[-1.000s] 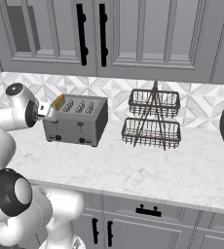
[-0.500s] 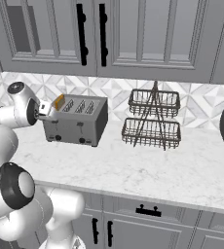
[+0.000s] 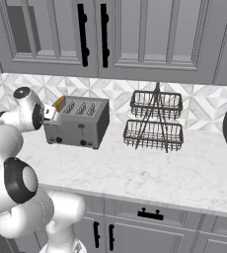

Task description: Start the toaster. Once the lever pops up, take the bread to the plate on the dining counter.

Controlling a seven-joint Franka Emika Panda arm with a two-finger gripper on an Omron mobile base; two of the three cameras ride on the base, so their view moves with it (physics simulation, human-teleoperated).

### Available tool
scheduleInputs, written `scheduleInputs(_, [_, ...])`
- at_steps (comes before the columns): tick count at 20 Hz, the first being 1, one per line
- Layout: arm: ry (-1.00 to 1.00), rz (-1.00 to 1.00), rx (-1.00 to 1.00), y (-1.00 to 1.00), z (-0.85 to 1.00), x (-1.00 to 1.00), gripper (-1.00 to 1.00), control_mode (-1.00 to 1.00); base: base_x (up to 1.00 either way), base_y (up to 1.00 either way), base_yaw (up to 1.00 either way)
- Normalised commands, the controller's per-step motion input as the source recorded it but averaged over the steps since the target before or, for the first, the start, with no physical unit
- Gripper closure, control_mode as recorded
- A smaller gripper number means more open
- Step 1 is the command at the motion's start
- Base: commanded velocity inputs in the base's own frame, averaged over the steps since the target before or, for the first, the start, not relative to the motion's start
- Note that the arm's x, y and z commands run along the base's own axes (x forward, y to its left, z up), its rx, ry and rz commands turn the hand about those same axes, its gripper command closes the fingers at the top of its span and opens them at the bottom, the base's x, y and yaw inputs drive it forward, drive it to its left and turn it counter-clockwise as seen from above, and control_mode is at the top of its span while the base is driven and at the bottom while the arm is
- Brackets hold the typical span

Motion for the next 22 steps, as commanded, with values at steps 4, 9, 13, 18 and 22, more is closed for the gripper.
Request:
scheduleInputs(4, [0.00, 0.00, 0.00, -0.04, -0.07, 0.34, 1.00, -1.00, 0.00, 0.00, 0.00])
scheduleInputs(9, [0.02, 0.00, 0.00, -0.01, -0.01, 0.28, 1.00, -1.00, 0.00, 0.00, 0.00])
scheduleInputs(13, [0.04, 0.00, -0.01, 0.00, -0.02, 0.31, 1.00, -1.00, 0.00, 0.00, 0.00])
scheduleInputs(18, [0.09, 0.00, -0.05, 0.00, -0.17, 0.20, 1.00, -1.00, 0.00, 0.00, 0.00])
scheduleInputs(22, [0.06, 0.00, -0.03, 0.00, -0.18, 0.18, 1.00, -1.00, 0.00, 0.00, 0.00])
